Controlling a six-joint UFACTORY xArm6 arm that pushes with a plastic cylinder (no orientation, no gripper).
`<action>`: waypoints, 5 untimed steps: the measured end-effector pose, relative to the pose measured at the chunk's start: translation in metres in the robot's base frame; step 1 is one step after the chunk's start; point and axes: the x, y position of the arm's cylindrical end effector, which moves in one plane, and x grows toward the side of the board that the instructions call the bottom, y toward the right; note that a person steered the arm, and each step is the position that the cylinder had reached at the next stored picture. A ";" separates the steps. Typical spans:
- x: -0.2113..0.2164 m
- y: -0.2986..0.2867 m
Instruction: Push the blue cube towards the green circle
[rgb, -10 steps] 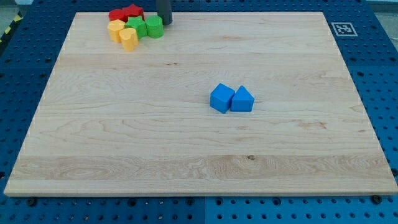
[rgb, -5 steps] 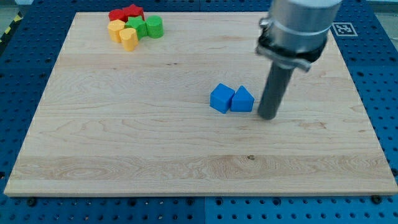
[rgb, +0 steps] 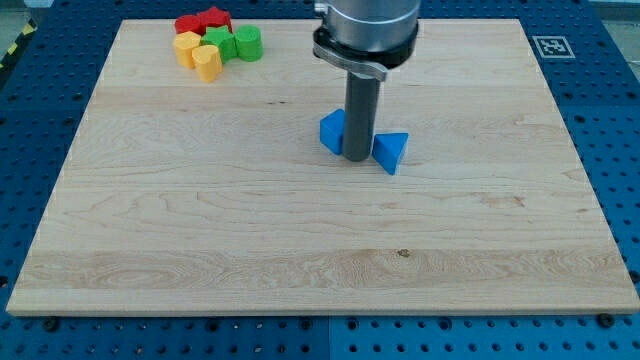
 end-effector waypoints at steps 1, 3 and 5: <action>-0.021 -0.031; -0.047 -0.036; -0.087 -0.040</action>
